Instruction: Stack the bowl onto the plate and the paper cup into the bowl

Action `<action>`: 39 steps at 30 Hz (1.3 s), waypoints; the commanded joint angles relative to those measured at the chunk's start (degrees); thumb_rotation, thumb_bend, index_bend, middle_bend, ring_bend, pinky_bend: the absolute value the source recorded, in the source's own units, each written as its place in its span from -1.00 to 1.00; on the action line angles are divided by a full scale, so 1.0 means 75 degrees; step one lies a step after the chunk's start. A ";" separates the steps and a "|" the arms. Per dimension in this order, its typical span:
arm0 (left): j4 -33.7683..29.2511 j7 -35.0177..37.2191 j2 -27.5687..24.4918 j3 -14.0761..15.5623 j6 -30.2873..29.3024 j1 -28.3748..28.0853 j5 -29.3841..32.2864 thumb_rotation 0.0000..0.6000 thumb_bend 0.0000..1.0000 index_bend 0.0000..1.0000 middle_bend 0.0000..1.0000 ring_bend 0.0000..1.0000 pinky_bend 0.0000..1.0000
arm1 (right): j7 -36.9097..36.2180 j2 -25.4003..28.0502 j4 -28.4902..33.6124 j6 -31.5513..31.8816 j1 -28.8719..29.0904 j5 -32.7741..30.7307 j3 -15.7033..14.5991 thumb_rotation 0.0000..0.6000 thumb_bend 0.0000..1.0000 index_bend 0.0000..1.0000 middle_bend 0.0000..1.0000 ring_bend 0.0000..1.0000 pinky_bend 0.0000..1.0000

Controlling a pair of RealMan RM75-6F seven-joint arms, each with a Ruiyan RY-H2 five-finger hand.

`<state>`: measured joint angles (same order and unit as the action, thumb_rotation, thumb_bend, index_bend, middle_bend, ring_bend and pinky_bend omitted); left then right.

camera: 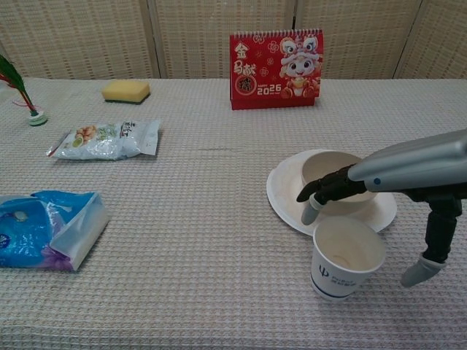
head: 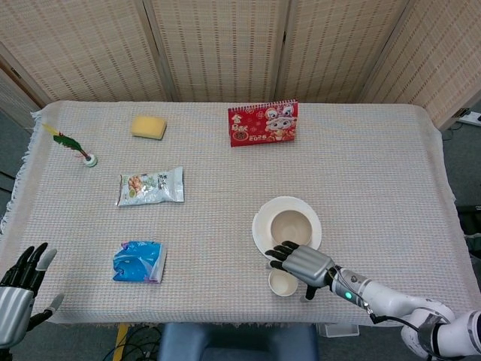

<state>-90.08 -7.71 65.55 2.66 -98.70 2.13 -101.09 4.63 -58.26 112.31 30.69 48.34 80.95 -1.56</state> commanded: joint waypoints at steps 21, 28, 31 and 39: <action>0.0039 0.0119 -0.0048 -0.0021 -0.0097 0.0077 -0.0043 1.00 -0.45 -1.00 -0.86 -0.98 -0.43 | 0.1145 -0.0644 0.0009 0.1255 -0.0375 -0.0684 0.0092 1.00 -0.46 -0.15 -1.00 -1.00 -1.00; 0.0040 0.0105 -0.0011 -0.0069 0.0165 -0.0028 0.0104 1.00 -0.45 -1.00 -0.86 -0.98 -0.43 | 0.0735 -0.0070 0.0100 0.1356 -0.0271 -0.0810 0.0483 1.00 -0.48 -0.15 -1.00 -1.00 -1.00; 0.0047 0.0166 -0.0013 -0.0109 0.0314 -0.0100 0.0214 1.00 -0.45 -1.00 -0.86 -0.98 -0.43 | 0.0589 -0.0015 -0.0088 0.1276 -0.0144 -0.1119 0.0693 1.00 -0.48 -0.15 -1.00 -1.00 -1.00; 0.0054 0.0242 -0.0018 -0.0185 0.0642 -0.0248 0.0475 1.00 -0.45 -1.00 -0.86 -0.98 -0.43 | 0.0177 -0.0046 -0.0579 0.1108 0.0081 -0.1640 0.1077 1.00 -0.48 -0.15 -1.00 -1.00 -1.00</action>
<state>-89.69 -5.95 65.43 1.33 -93.94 0.30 -97.62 6.29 -58.57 108.60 39.29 48.61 68.99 6.19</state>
